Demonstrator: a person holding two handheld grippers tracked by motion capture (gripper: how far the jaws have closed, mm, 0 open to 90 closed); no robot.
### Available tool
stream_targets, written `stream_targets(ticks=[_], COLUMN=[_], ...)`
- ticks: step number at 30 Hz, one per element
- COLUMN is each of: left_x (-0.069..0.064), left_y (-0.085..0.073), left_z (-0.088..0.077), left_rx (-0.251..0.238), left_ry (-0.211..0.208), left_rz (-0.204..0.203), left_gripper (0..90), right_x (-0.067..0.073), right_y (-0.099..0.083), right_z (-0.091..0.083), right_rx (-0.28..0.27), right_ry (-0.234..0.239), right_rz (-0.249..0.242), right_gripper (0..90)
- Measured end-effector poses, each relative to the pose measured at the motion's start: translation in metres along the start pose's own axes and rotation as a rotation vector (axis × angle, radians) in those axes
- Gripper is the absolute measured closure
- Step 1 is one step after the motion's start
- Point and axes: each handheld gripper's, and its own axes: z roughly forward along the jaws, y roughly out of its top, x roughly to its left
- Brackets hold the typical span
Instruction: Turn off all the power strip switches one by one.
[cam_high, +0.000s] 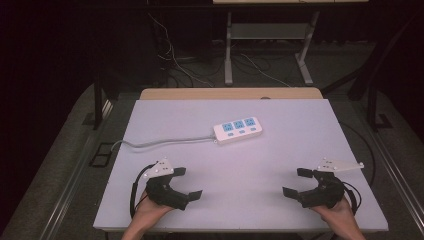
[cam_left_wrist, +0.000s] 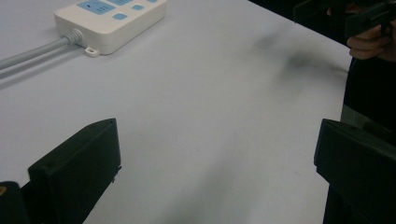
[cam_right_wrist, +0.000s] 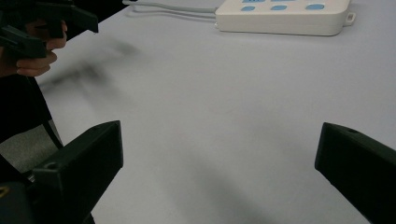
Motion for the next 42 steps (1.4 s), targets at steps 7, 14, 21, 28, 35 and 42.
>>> stream_targets(ticks=[7, 14, 21, 28, 35, 42], left_x=[0.000, 0.006, 0.013, 0.019, 0.022, 0.024], left_y=[0.009, 0.022, 0.033, 0.048, 0.060, 0.074], left_z=[0.005, 0.009, 0.010, 0.011, 0.015, 0.021], left_rx=[0.024, 0.049, 0.066, 0.087, 0.108, 0.138], left_ry=[-0.006, -0.010, -0.011, -0.021, -0.029, -0.039], left_rz=[0.021, 0.022, 0.012, 0.023, 0.035, 0.058], left_gripper=[0.0, 0.4, 0.7, 1.6, 1.7, 1.7], right_x=[0.000, -0.001, -0.001, -0.001, -0.001, -0.001], right_y=[0.000, -0.001, -0.001, -0.002, -0.002, -0.002], right_z=[-0.001, -0.001, -0.001, -0.001, -0.001, -0.001], right_rx=[-0.004, -0.005, -0.007, -0.005, -0.008, -0.004], right_ry=[-0.004, -0.008, -0.013, -0.014, -0.016, -0.016], right_rz=[0.000, -0.005, -0.006, -0.009, -0.010, -0.011], right_gripper=[0.9, 0.9, 0.9, 0.9, 0.9, 0.9])
